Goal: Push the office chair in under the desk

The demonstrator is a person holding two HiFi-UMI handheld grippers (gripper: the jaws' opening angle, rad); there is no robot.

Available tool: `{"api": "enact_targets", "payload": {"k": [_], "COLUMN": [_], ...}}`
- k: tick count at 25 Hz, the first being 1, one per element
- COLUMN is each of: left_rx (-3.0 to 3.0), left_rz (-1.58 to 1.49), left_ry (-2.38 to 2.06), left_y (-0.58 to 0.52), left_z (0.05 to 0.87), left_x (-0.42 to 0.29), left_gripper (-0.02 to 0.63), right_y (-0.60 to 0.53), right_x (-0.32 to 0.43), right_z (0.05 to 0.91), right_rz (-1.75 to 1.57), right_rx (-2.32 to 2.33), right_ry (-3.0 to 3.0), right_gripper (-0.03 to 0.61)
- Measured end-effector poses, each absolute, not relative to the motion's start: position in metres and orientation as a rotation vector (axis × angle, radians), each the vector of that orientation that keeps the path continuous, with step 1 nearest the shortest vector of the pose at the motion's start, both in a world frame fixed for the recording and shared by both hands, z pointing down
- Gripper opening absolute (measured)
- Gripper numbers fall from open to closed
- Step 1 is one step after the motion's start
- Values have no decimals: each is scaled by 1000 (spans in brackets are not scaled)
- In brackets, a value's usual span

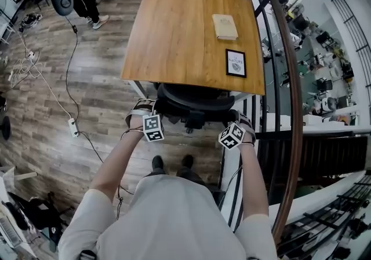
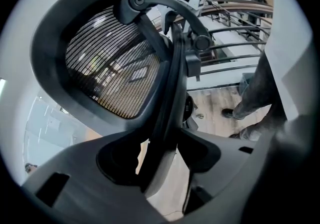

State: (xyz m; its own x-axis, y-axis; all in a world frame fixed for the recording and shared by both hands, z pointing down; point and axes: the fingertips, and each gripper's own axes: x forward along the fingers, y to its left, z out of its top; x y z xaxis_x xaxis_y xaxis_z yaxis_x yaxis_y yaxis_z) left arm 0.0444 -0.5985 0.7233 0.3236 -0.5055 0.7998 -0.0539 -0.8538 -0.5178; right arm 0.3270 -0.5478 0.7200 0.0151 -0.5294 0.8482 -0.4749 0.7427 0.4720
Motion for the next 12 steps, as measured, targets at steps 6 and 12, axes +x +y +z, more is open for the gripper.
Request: {"api": "enact_targets", "payload": {"k": [6, 12], "left_rx": [-2178, -2194], "left_rz": [-1549, -1557], "left_ry": [521, 525], "left_y": [-616, -634], "left_z": [725, 724], "left_x": [52, 59], "left_gripper": [221, 224], "right_y": [-567, -589], "right_x": [335, 342], "right_z": [722, 720], "right_rz": [-62, -70], "right_rx": [818, 803], "right_ry": [-1619, -1628], "right_gripper": [258, 258]}}
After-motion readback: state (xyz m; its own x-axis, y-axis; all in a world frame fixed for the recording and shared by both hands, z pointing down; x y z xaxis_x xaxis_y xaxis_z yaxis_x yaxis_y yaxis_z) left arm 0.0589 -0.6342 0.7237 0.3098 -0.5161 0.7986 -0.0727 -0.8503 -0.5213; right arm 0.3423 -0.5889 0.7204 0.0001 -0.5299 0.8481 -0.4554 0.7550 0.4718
